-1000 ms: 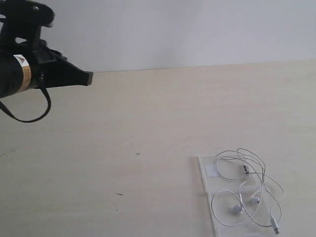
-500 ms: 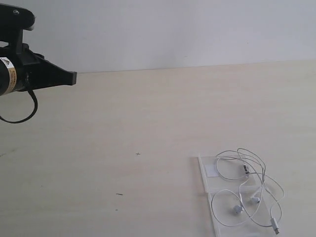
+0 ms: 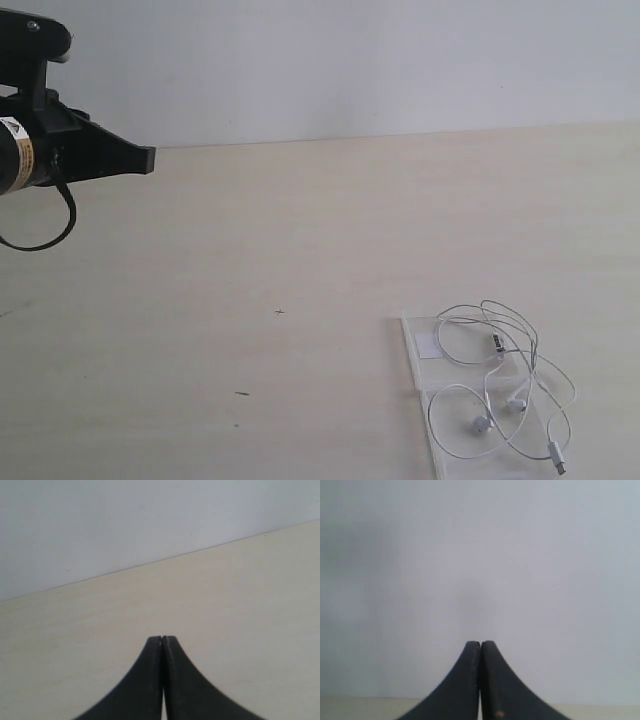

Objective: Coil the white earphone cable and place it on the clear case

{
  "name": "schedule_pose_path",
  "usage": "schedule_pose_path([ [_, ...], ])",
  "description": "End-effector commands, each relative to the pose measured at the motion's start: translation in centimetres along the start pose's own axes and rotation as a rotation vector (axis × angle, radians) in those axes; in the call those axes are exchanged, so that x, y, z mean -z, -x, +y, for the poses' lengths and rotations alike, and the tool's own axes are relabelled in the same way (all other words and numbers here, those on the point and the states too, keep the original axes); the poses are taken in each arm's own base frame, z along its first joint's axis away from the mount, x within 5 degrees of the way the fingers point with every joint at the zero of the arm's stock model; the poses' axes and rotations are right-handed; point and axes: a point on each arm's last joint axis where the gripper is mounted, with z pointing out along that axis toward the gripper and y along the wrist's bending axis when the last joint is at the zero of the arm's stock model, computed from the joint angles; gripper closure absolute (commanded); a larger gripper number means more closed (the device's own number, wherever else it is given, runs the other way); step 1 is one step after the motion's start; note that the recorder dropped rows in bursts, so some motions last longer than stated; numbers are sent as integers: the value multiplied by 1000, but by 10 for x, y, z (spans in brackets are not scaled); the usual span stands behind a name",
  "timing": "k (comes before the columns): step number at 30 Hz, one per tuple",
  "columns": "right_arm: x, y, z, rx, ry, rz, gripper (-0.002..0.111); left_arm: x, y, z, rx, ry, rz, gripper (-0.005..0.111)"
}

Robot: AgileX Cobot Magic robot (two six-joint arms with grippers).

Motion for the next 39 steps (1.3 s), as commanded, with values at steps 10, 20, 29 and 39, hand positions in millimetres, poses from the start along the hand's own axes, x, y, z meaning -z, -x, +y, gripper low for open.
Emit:
schedule_pose_path([
  [10, -20, -177, -8, 47, -1, 138, 108, 0, -1, 1, 8, 3, 1, 107],
  [20, -12, -193, -16, 93, -70, 319, 108, 0, -1, 1, 8, 3, 1, 107],
  [29, -11, -197, -9, 114, 9, 354, 108, 0, -1, 1, 8, 3, 1, 107],
  [39, -11, -197, -9, 48, -2, 355, 108, 0, -1, 1, 8, 3, 1, 107],
])
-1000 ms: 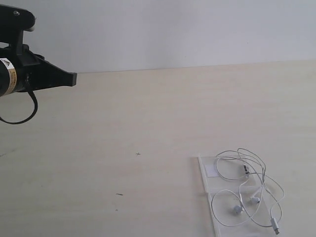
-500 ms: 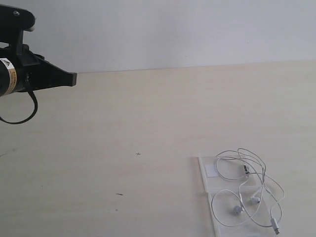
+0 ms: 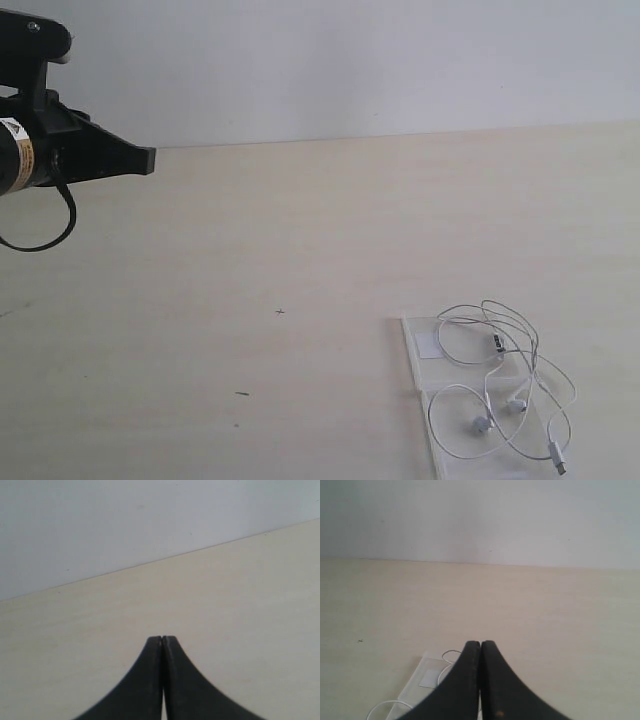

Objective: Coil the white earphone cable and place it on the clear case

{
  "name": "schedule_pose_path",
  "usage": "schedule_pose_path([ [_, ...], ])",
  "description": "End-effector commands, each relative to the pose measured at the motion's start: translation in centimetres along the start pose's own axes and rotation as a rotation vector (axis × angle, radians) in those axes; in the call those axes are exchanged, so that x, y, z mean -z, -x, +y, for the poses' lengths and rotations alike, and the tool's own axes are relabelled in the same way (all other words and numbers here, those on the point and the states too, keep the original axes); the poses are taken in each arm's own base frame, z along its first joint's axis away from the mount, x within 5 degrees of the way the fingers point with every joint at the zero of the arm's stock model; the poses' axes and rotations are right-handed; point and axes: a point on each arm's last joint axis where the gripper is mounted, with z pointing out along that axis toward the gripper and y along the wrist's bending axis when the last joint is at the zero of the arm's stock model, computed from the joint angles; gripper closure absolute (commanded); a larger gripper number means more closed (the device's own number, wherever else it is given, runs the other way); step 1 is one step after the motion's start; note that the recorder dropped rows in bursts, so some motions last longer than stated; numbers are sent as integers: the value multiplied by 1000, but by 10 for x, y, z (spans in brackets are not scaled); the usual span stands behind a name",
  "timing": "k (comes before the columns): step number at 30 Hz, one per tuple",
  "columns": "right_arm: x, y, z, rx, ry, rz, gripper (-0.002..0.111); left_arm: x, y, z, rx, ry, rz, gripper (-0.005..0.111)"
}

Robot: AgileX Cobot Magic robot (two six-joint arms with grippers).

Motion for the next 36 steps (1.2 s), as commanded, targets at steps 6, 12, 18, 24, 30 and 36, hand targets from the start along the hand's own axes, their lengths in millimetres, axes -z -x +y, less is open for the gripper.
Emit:
schedule_pose_path([
  [6, 0, -1, 0, -18, 2, 0, 108, 0, 0, 1, 9, 5, -1, 107],
  [12, 0, -2, 0, -24, 1, 4, 108, 0, 0, 1, 9, 5, -1, 107],
  [18, 0, -2, -4, -35, -70, 7, 108, 0, 0, 1, 9, 5, -1, 107],
  [24, 0, -2, -4, -27, -76, 10, 108, 0, 0, 1, 9, 5, -1, 107],
  [30, 0, -2, -6, -36, -117, 7, 108, 0, 0, 1, 9, 5, -1, 107],
  [36, 0, -2, -7, -36, -120, 7, 108, 0, 0, 1, 9, 5, -1, 107],
])
